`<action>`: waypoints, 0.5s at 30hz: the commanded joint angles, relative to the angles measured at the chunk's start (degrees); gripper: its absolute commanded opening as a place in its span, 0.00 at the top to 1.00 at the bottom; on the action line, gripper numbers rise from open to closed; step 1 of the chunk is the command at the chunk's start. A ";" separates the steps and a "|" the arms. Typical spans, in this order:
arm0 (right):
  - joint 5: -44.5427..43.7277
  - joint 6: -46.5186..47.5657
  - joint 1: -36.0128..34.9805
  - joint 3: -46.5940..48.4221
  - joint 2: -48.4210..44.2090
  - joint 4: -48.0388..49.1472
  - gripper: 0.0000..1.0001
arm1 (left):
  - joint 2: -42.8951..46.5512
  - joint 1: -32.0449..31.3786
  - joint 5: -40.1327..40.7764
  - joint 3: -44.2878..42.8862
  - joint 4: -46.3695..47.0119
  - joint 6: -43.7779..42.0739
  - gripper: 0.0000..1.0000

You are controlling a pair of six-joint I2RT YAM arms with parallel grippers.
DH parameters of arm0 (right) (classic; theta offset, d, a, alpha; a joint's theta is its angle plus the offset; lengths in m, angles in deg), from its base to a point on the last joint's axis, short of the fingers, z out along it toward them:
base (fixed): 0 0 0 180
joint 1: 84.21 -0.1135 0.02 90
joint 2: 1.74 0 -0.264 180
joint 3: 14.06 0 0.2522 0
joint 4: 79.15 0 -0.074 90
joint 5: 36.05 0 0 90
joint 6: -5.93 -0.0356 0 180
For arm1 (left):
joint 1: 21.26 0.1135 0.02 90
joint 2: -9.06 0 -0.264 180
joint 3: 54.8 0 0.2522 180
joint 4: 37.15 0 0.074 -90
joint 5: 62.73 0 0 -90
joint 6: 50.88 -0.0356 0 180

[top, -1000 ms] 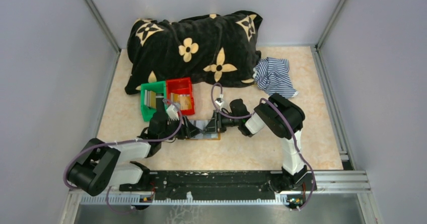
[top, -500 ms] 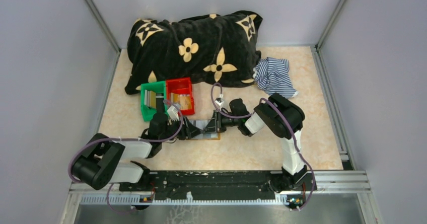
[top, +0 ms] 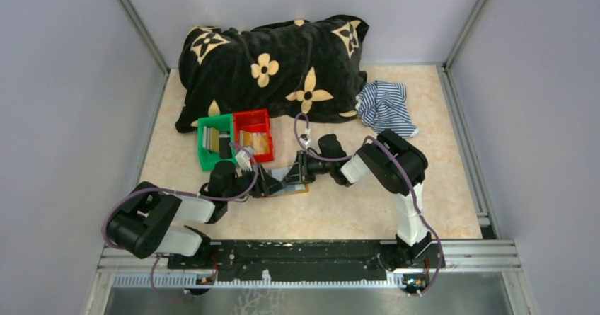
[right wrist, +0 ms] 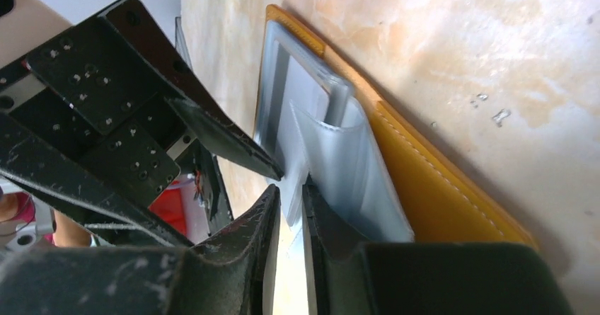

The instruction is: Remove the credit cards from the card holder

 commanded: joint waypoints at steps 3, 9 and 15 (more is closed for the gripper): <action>-2.84 2.40 -0.75 2.90 -0.20 -4.21 0.92 | -3.00 0.17 0.02 2.07 -3.94 -0.54 0.37; -2.69 2.60 -0.77 1.83 -0.50 -3.95 1.00 | -3.93 0.21 -0.32 2.46 -2.69 -0.23 0.37; -2.88 3.08 -0.64 -0.10 -2.17 -3.09 1.00 | 0.35 0.19 -1.55 2.17 -4.64 0.28 0.36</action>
